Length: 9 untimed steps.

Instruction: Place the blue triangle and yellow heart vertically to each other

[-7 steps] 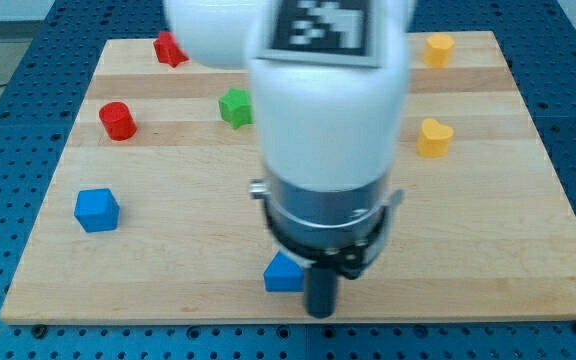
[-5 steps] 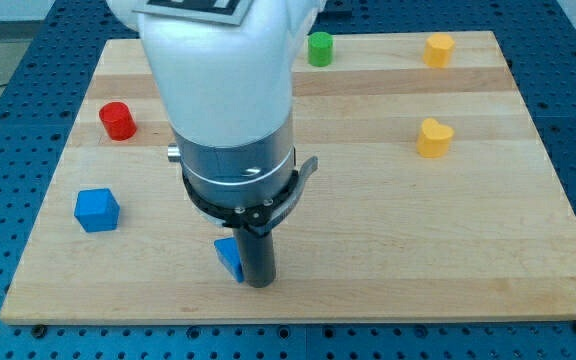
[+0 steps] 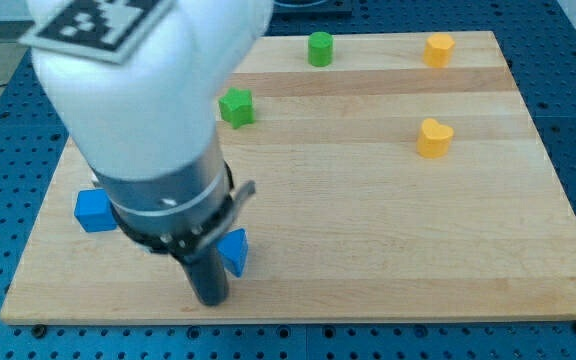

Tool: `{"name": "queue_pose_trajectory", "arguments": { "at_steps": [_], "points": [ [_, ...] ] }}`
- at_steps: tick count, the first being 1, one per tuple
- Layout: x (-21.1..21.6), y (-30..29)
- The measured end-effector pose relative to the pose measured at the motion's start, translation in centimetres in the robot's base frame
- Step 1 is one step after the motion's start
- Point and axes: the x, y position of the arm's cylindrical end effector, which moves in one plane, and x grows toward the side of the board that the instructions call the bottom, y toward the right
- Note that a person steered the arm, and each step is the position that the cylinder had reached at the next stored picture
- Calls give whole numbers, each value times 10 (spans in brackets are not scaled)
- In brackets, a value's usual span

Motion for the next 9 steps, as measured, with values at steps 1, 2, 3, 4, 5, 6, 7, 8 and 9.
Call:
{"name": "queue_pose_trajectory", "arguments": {
  "at_steps": [1, 2, 3, 4, 5, 6, 7, 8, 9],
  "points": [
    [-46, 22],
    [-101, 38],
    [-107, 108],
    [-107, 149],
    [-104, 169],
    [-131, 169],
    [-157, 187],
    [-166, 219],
    [-166, 261]
  ]
}}
